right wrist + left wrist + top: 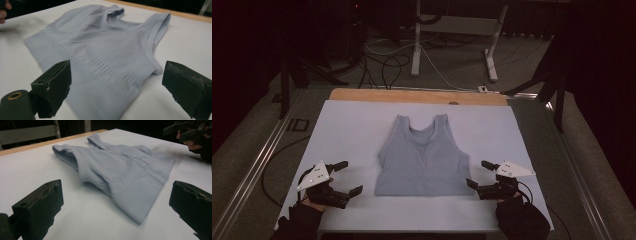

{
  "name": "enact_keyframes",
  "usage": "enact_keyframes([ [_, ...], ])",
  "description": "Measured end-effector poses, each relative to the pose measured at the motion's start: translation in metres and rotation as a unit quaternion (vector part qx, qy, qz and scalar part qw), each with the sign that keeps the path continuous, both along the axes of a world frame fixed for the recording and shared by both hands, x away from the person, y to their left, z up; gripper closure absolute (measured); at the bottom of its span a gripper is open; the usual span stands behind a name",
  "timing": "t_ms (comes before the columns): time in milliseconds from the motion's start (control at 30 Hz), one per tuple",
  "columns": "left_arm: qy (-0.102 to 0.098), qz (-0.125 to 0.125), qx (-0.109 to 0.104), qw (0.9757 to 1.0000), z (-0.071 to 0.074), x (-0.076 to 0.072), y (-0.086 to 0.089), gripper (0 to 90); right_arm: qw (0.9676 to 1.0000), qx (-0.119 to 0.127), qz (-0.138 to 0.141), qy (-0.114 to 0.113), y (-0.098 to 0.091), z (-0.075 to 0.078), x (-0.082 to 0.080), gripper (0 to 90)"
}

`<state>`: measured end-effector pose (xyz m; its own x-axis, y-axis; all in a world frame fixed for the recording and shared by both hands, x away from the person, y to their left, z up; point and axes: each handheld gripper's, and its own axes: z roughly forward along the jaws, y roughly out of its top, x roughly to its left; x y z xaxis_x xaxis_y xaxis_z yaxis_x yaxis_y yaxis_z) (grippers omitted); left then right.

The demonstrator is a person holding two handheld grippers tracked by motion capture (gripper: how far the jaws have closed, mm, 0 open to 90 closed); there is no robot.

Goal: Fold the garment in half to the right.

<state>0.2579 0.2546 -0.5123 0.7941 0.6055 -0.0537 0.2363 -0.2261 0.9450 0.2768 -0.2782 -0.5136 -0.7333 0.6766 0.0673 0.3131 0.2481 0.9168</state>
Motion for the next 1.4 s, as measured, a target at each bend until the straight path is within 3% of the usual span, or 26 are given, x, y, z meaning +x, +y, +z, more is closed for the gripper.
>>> enact_keyframes([
  [233, 0.002, -0.001, -0.001, 1.0000, 0.000, 0.001, 0.000, 0.0, 0.9999, -0.016, 0.007, 0.003, 0.005, -0.002, 0.000, 9.0],
  [267, 0.001, -0.002, 0.004, 1.0000, 0.001, 0.000, 0.000, 0.0, 0.9996, -0.028, 0.008, -0.001, 0.006, -0.002, 0.000, 9.0],
  [633, 0.004, -0.008, 0.007, 0.9999, 0.006, 0.001, -0.004, 0.0, 0.9995, -0.032, 0.007, -0.006, 0.008, 0.002, -0.002, 9.1],
  [767, -0.002, 0.000, 0.008, 1.0000, 0.012, 0.001, -0.006, 0.0, 0.9999, -0.010, 0.013, 0.004, 0.010, 0.011, -0.002, 9.0],
  [833, -0.002, -0.002, 0.006, 1.0000, 0.017, 0.002, -0.006, 0.0, 0.9997, -0.021, 0.012, -0.003, 0.014, 0.016, -0.002, 9.0],
  [1067, -0.001, -0.008, 0.012, 0.9999, 0.032, 0.002, -0.007, 0.0, 0.9995, -0.024, 0.014, -0.016, 0.019, 0.033, 0.001, 9.0],
  [1267, 0.000, -0.014, 0.022, 0.9996, 0.043, 0.006, -0.012, 0.0, 0.9992, -0.019, 0.015, -0.032, 0.026, 0.052, 0.012, 9.1],
  [1400, 0.002, -0.015, 0.029, 0.9995, 0.050, 0.008, -0.018, 0.0, 0.9980, -0.028, 0.026, -0.050, 0.035, 0.066, 0.023, 9.1],
])
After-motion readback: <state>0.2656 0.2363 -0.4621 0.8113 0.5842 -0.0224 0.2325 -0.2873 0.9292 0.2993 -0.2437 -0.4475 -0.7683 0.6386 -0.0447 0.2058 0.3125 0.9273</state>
